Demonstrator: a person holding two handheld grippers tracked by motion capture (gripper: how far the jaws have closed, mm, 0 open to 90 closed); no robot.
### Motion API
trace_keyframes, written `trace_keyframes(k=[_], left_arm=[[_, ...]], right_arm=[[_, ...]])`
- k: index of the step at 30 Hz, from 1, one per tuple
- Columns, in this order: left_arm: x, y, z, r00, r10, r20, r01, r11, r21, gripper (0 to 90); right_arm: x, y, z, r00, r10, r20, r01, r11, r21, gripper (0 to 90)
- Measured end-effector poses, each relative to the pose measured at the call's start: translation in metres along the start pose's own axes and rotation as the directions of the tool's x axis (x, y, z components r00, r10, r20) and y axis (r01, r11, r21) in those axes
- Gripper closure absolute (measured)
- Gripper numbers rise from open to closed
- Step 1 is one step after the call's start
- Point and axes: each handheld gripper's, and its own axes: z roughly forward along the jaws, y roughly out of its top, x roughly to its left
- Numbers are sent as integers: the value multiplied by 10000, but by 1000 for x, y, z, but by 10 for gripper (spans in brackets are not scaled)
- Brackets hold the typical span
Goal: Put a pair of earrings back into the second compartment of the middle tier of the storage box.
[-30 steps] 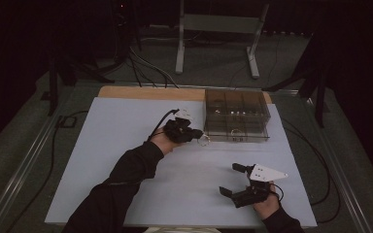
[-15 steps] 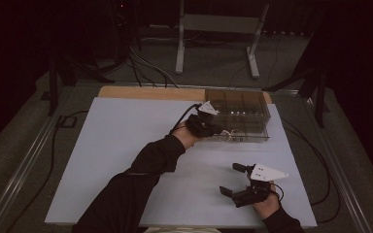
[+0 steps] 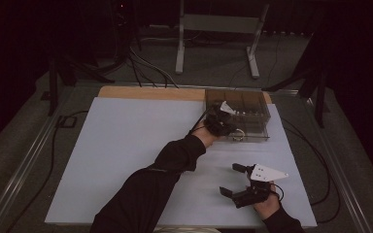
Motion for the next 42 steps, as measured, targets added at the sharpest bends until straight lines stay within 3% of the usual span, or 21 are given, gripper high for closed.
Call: trace_keyframes(k=[5,7,8,10,12,16,17,20,25,27,29,31,35,38,40,42], left_arm=[[1,0,9,9966,-502,-650,489,9986,-214,875],[-2,-2,11,9929,-450,-1106,432,9989,-185,809],[-3,-3,11,9925,-376,-1161,359,9992,-174,808],[-7,-5,9,9898,-271,-1397,230,9993,-311,719],[-9,-5,5,9921,-332,-1212,272,9983,-507,655],[-13,-5,-11,9967,-36,-806,-26,9970,-770,553],[-14,-6,-14,9962,17,-876,-85,9970,-774,520],[-12,-9,-31,9970,-366,-681,293,9939,-1060,422],[-8,-19,-58,9960,-487,-746,391,9914,-1248,258],[-4,-24,-68,9965,-589,-593,504,9894,-1359,212],[-1,-31,-79,9958,-702,-587,608,9868,-1498,187],[4,-40,-92,9962,-823,-286,767,9842,-1595,154],[10,-60,-111,9982,-602,-85,580,9851,-1621,90],[13,-77,-126,9982,-529,292,572,9828,-1756,30],[14,-89,-135,9978,-531,393,598,9784,-1977,24],[13,-101,-145,9977,-518,429,590,9806,-1871,19]], right_arm=[[0,0,0,10000,-34,-43,34,10000,38,0],[1,0,0,10000,-46,-60,46,10000,60,0],[1,0,0,10000,-56,-69,57,10000,77,0],[1,0,0,10000,-71,-67,71,9999,81,0],[2,0,0,9999,-86,-68,86,9999,98,0],[2,0,0,9999,-95,-51,96,9999,102,0],[2,0,0,9999,-101,-47,101,9999,109,0],[2,0,0,9999,-111,-33,112,9999,117,0],[2,0,0,9999,-111,-13,112,9999,117,0],[2,0,0,9999,-110,1,110,9999,121,0],[2,0,0,9999,-115,17,115,9999,125,0],[2,-1,1,9999,-119,28,119,9998,138,0],[2,-1,1,9999,-131,30,130,9998,160,0],[1,-1,1,9999,-101,27,100,9998,169,0],[1,-1,2,9999,-97,60,96,9998,195,0],[1,-1,2,9999,-89,51,88,9997,213,0]])
